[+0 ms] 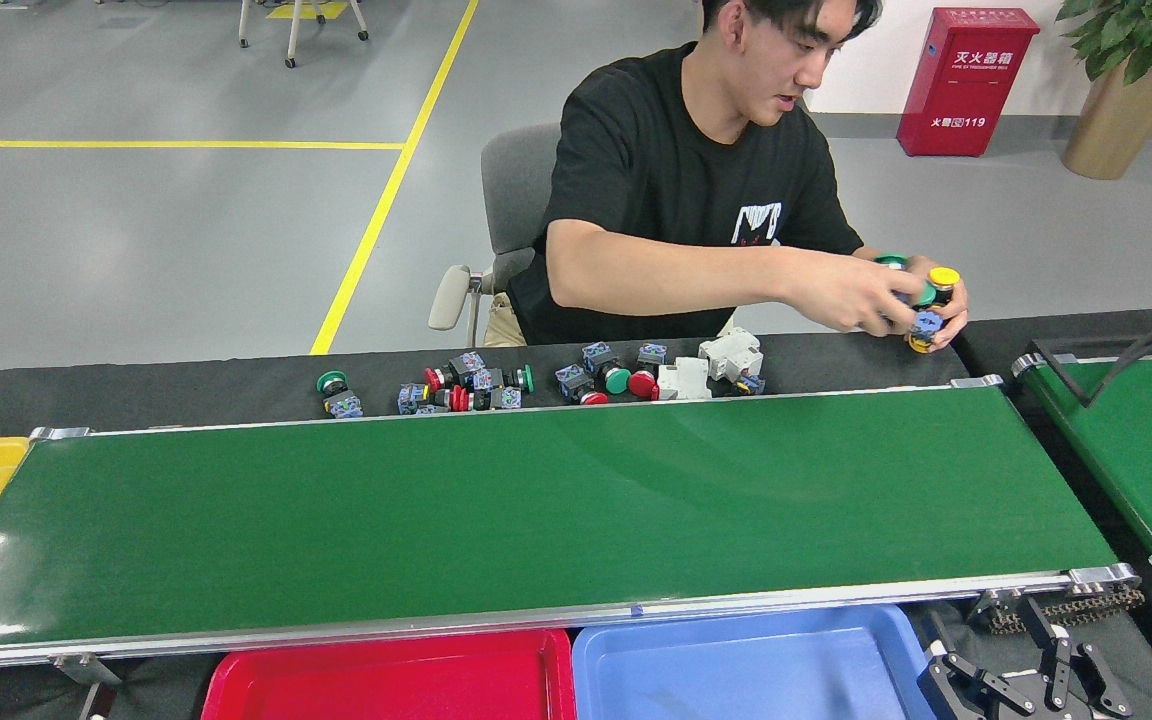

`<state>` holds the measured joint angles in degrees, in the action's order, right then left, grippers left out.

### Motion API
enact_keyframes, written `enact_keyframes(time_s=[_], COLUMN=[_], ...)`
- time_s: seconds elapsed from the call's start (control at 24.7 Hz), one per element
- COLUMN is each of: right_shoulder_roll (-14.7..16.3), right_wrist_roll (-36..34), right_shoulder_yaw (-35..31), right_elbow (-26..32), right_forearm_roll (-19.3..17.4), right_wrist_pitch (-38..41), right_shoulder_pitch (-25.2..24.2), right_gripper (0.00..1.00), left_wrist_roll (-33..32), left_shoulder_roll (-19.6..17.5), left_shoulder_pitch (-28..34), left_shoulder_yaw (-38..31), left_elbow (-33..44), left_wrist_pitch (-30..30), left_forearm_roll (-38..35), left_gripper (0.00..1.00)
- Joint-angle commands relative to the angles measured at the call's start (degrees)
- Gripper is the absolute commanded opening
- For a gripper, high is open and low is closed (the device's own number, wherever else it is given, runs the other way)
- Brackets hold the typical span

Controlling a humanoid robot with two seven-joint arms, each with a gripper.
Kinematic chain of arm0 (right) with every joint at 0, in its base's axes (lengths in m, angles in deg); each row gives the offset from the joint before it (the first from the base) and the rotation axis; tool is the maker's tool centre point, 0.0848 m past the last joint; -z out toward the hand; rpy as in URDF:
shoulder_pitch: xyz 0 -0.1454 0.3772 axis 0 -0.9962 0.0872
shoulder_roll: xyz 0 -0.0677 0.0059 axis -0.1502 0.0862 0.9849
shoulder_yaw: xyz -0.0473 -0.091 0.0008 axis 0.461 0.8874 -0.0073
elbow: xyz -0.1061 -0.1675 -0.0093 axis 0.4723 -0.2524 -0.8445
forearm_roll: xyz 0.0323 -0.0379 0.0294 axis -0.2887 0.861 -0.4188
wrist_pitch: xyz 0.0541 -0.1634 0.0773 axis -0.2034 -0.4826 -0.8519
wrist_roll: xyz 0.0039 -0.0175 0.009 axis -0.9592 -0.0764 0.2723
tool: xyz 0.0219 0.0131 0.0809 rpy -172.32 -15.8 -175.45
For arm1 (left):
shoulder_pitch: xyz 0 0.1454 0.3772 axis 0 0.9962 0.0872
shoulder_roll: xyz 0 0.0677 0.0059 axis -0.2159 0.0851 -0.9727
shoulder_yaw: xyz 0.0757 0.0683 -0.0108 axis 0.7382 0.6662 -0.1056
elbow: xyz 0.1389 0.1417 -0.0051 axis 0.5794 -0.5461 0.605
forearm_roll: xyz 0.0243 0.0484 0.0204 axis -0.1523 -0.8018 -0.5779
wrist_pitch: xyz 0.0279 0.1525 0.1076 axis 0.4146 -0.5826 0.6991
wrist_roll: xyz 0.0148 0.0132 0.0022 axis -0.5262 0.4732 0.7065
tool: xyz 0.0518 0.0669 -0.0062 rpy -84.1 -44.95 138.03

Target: Pick switch part from conveyor to tray

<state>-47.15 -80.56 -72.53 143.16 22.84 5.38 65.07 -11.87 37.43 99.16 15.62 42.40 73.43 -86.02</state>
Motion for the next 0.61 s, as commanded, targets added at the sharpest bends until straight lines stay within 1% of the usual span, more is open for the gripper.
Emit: enact_keyframes(time_s=[0.0, 0.08, 0.57], right_shoulder_roll=[0.50, 0.68, 0.42], right_wrist_roll=[-0.84, -0.84, -0.58], right_shoulder_yaw=[-0.33, -0.33, -0.33], right_elbow=[0.04, 0.04, 0.48], right_forearm_roll=[-1.03, -2.53, -2.18], right_wrist_pitch=[0.47, 0.47, 0.39], right_shoulder_pitch=[0.56, 0.56, 0.12], right_gripper=[1.00, 1.00, 1.00], left_wrist_roll=[0.24, 0.33, 0.33], left_shoulder_roll=[-0.77, -0.86, -1.12], left_shoulder_pitch=[-0.28, -0.28, -0.72], left_shoulder_yaw=[-0.34, -0.34, -1.66], left_elbow=[0.47, 0.21, -0.14], left_wrist_pitch=[-0.10, -0.10, 0.08], left_forearm_roll=[0.23, 0.14, 0.40], left_gripper=[1.00, 1.00, 1.00])
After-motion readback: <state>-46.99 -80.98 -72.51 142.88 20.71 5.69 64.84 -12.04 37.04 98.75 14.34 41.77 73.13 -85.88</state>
